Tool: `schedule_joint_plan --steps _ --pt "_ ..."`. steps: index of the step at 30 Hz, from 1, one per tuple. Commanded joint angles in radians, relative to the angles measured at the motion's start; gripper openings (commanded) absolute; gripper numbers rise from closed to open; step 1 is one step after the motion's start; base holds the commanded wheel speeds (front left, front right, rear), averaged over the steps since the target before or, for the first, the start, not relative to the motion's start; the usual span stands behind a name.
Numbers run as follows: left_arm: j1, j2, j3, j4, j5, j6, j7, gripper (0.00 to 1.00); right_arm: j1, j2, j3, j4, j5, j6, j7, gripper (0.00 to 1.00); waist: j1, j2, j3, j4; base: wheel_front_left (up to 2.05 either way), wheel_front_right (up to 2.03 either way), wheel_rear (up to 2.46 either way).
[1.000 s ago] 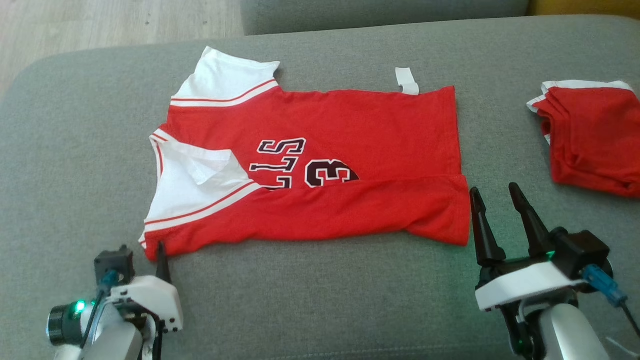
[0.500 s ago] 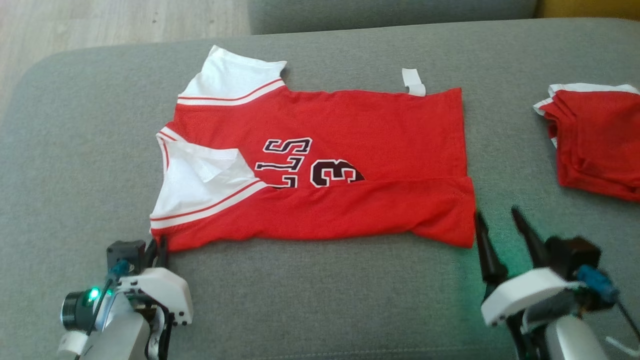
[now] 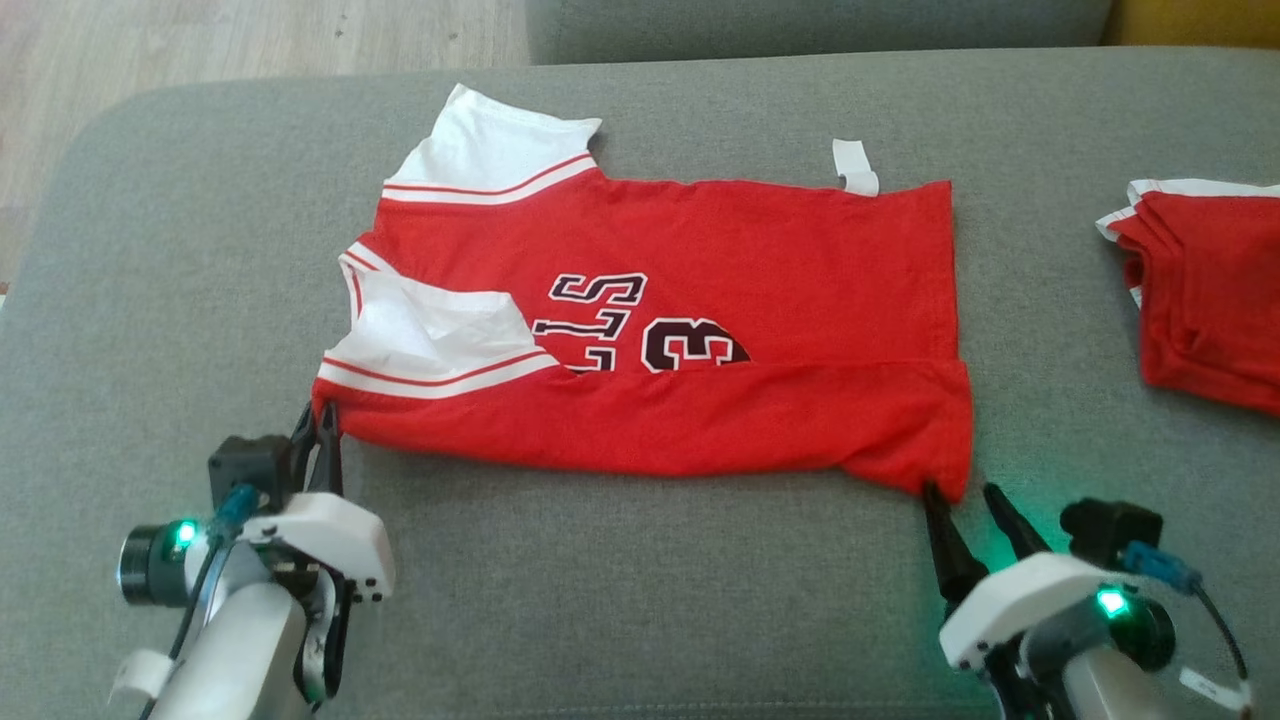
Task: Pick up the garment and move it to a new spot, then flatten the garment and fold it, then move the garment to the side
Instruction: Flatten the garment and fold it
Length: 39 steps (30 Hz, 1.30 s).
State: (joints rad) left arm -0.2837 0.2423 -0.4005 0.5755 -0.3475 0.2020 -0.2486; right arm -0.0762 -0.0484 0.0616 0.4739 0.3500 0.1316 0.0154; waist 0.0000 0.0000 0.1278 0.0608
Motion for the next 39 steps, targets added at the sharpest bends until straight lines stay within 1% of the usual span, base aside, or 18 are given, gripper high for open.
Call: schedule_joint_plan --steps 1,8,15,16,17,20,25,29,31,33,34,39 --pt "-0.016 0.033 0.048 -0.031 0.009 0.001 -0.013 0.00 -0.042 -0.002 0.031 -0.018 0.009 -0.001 -0.016 1.00 0.0000 0.0000 0.001 0.000 0.00 0.00 0.00" --pt "-0.008 0.030 0.051 -0.042 0.028 -0.010 -0.013 0.00 -0.101 -0.002 0.071 0.067 0.058 -0.001 -0.058 1.00 0.0000 0.0000 0.009 -0.002 0.00 0.00 0.00" --pt "-0.015 0.022 0.052 -0.038 0.036 -0.019 -0.013 0.00 -0.156 -0.002 0.118 0.139 0.090 -0.001 -0.064 1.00 0.0000 0.0000 0.018 -0.004 0.00 0.00 0.00" --pt "-0.015 0.021 0.053 -0.036 0.037 -0.020 -0.013 0.00 -0.162 -0.002 0.129 0.148 0.096 -0.001 -0.061 0.96 0.0000 0.0000 0.018 -0.005 0.00 0.00 0.00" --pt "-0.016 0.020 0.055 -0.032 0.038 -0.021 -0.013 0.00 -0.175 -0.002 0.143 0.165 0.093 -0.001 -0.067 0.00 0.0000 0.0000 0.016 -0.007 0.00 0.00 0.00" --pt "-0.015 0.020 0.057 -0.025 0.040 -0.022 -0.013 0.00 -0.189 -0.002 0.143 0.188 0.065 -0.001 -0.081 0.00 0.0000 0.0000 0.010 -0.009 0.00 0.00 0.00" --pt "-0.008 0.020 0.059 -0.017 0.043 -0.025 -0.013 0.00 -0.205 -0.002 0.111 0.205 -0.007 -0.001 -0.088 0.00 0.0000 0.0000 -0.008 -0.010 0.00 0.00 0.00" --pt "0.005 0.016 0.057 -0.017 0.048 -0.023 -0.013 0.00 -0.205 -0.004 0.082 0.185 -0.077 -0.001 -0.065 0.00 0.0000 0.0000 -0.024 -0.012 0.00 0.00 0.00" --pt "0.008 0.015 0.056 -0.018 0.049 -0.024 -0.013 0.00 -0.203 -0.009 0.080 0.174 -0.088 -0.001 -0.053 0.00 0.0000 0.0000 -0.029 -0.012 0.00 0.00 0.00" --pt "0.014 0.014 0.056 -0.018 0.050 -0.025 -0.013 0.00 -0.197 -0.028 0.081 0.147 -0.100 -0.001 -0.023 0.00 0.0000 0.0000 -0.038 -0.012 0.00 0.00 0.00" --pt "0.022 0.013 0.055 -0.019 0.051 -0.025 -0.013 0.00 -0.190 -0.056 0.084 0.112 -0.103 -0.001 0.008 0.00 0.0000 0.0000 -0.049 -0.012 0.00 0.00 0.00" --pt "0.037 0.009 0.031 -0.020 0.057 -0.035 -0.008 0.00 -0.152 -0.129 0.095 0.014 -0.070 -0.001 0.112 0.00 0.0000 0.0000 -0.078 0.000 0.00 0.00 0.00"
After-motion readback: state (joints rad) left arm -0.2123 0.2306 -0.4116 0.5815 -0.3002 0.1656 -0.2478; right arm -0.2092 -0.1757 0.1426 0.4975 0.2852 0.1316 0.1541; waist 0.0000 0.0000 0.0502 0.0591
